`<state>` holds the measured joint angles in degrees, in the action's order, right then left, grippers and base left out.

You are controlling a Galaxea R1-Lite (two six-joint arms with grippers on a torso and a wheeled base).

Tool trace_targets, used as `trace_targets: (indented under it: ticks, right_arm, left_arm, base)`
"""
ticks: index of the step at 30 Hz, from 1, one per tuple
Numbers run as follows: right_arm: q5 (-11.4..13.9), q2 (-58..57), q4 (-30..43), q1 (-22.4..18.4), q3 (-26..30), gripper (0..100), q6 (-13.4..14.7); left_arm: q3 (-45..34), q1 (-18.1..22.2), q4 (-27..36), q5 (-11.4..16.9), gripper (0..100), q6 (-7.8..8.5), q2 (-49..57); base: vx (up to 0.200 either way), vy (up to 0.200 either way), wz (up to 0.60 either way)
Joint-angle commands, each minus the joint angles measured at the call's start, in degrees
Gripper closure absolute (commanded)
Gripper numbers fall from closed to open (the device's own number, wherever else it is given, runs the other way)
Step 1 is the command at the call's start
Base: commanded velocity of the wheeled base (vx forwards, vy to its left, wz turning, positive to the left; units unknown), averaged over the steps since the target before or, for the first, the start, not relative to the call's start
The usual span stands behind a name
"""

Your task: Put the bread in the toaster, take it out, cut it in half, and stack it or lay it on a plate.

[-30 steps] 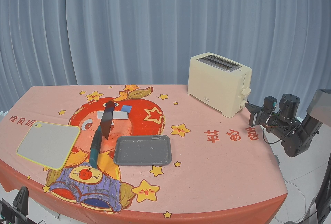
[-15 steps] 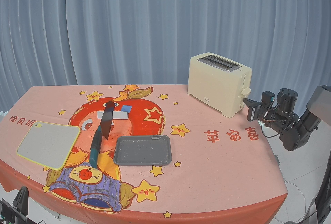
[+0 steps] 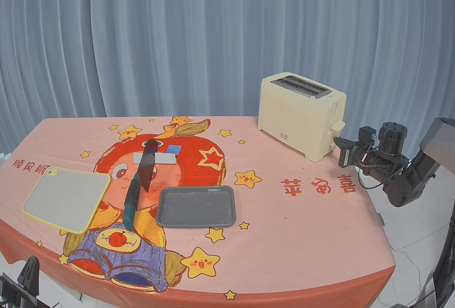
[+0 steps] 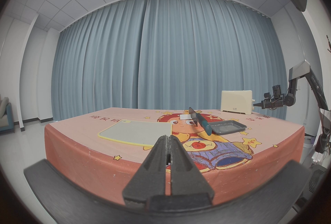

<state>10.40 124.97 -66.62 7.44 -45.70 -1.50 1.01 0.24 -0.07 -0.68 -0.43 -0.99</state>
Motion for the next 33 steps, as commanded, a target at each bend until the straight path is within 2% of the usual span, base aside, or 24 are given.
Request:
trace_targets:
  ticks: [1,33]
  right_arm:
    - [0.06,0.10,0.00,0.03,0.00,100,0.01]
    - [-0.12,0.89,-0.18,0.21,1.76,100,0.09]
  left_arm:
    - [-1.01,0.02,-0.01,-0.02,100,-0.01,-0.07]
    - [-1.01,0.02,-0.01,-0.02,100,-0.01,-0.07]
  base:
    - [0.000,0.000,0.00]
    - [0.000,0.000,0.00]
